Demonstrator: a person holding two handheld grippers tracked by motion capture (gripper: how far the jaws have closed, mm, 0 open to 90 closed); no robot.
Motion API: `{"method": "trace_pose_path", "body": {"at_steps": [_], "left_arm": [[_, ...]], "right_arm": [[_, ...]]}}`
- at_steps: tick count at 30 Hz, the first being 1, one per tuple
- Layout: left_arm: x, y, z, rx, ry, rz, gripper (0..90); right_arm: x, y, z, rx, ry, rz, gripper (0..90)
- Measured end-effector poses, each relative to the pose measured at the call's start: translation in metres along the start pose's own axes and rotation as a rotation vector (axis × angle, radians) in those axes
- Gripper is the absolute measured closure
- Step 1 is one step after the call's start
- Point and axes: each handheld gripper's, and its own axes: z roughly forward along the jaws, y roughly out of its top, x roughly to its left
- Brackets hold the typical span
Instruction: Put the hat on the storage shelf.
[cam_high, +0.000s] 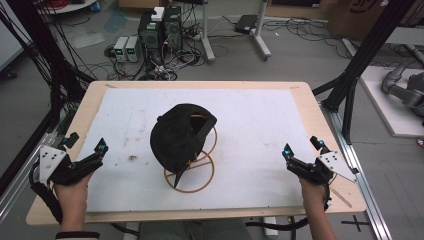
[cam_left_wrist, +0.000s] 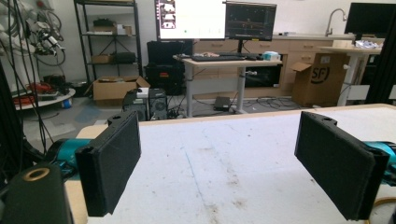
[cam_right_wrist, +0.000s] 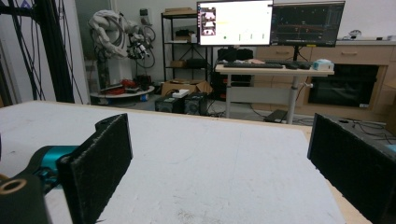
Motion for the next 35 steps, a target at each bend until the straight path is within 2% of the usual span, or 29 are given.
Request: {"method": "trace_pose_path", "body": {"at_steps": [35], "left_arm": [[-0.0058,0.0022,0.0014,0.007,-0.037,0.026,14.8]], "right_arm": [[0.0006,0.0006,-0.0011,-0.004,-0.001,0.01,6.0]]}}
